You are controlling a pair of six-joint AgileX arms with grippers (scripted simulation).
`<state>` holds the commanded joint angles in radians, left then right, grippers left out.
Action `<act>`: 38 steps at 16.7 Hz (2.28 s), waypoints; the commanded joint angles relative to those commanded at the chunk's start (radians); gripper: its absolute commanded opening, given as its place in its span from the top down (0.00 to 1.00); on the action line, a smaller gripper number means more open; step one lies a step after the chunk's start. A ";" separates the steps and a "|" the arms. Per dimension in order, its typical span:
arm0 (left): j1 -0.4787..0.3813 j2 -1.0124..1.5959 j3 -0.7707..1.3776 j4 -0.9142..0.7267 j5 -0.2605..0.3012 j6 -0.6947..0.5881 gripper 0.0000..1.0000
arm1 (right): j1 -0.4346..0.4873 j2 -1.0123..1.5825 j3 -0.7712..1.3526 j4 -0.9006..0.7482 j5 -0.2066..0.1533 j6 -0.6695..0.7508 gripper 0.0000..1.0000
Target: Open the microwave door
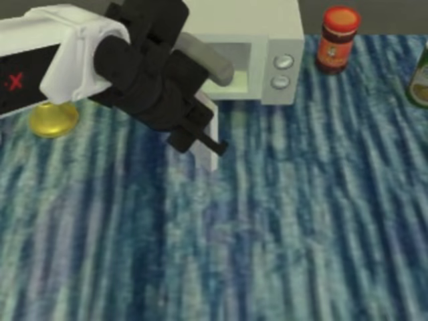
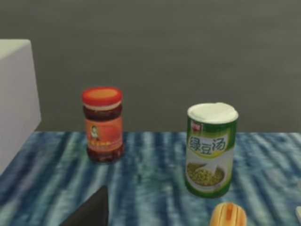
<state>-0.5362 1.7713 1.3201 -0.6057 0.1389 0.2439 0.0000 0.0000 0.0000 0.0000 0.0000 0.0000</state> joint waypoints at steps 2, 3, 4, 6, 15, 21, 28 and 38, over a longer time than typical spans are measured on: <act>0.000 0.000 0.000 0.000 0.000 0.000 1.00 | 0.000 0.000 0.000 0.000 0.000 0.000 0.00; 0.000 0.000 0.000 0.000 0.000 0.000 1.00 | 0.000 0.000 0.000 0.000 0.000 0.000 0.00; 0.000 0.000 0.000 0.000 0.000 0.000 1.00 | 0.000 0.000 0.000 0.000 0.000 0.000 0.00; 0.000 0.000 0.000 0.000 0.000 0.000 1.00 | 0.000 0.000 0.000 0.000 0.000 0.000 0.00; 0.000 0.000 0.000 0.000 0.000 0.000 1.00 | 0.000 0.000 0.000 0.000 0.000 0.000 0.00; 0.000 0.000 0.000 0.000 0.000 0.000 1.00 | 0.000 0.000 0.000 0.000 0.000 0.000 0.00; 0.029 -0.020 -0.022 -0.012 0.046 0.078 1.00 | 0.000 0.000 0.000 0.000 0.000 0.000 0.00; 0.058 -0.037 -0.041 -0.023 0.080 0.147 1.00 | 0.000 0.000 0.000 0.000 0.000 0.000 0.00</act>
<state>-0.4787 1.7340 1.2791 -0.6285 0.2185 0.3913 0.0000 0.0000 0.0000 0.0000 0.0000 0.0000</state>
